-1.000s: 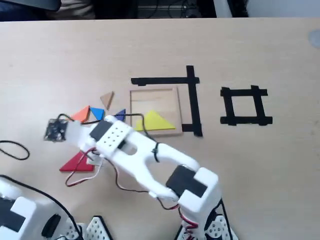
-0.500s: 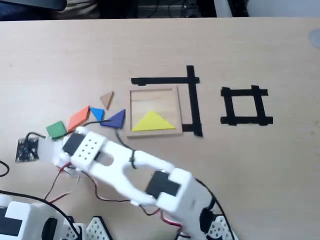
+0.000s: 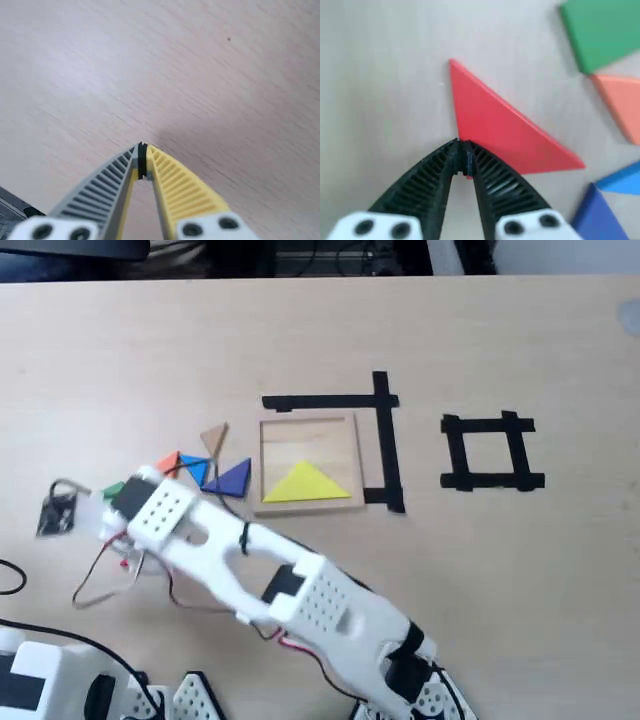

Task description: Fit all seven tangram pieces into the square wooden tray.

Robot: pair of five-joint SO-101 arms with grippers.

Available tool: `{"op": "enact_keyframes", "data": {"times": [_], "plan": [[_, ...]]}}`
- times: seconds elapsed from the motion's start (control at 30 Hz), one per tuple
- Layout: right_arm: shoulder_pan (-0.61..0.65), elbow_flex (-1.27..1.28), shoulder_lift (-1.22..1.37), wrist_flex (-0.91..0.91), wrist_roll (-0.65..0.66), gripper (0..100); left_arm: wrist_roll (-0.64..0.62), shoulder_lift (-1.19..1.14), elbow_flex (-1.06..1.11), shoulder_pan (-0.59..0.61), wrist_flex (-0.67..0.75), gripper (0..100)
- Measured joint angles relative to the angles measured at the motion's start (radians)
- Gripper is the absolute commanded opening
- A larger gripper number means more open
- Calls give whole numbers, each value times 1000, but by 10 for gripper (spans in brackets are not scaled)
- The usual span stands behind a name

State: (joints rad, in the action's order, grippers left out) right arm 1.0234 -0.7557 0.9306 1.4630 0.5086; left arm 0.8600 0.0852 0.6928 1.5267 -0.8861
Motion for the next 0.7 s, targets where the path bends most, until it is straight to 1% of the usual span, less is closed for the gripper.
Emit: {"op": "enact_keyframes", "data": {"times": [0.17, 0.4, 0.47, 0.57, 0.63, 0.7], "plan": [[-87, -141, 78, 86, 0, 11, 0, 0, 0, 0, 0, 30], [-118, -304, 126, 209, -9, 11, -2, 0, 6, -6, 0, 30], [-121, -379, 126, 229, -71, 11, -2, 0, 6, -35, 0, 30], [-149, -496, 126, 242, -238, 11, -2, 0, 6, -98, 0, 30], [-178, -528, 126, 242, -347, 11, -2, 0, 9, -157, 0, 30], [-201, -535, 132, 242, -417, 17, -2, 0, 9, -210, -18, 30]]}}
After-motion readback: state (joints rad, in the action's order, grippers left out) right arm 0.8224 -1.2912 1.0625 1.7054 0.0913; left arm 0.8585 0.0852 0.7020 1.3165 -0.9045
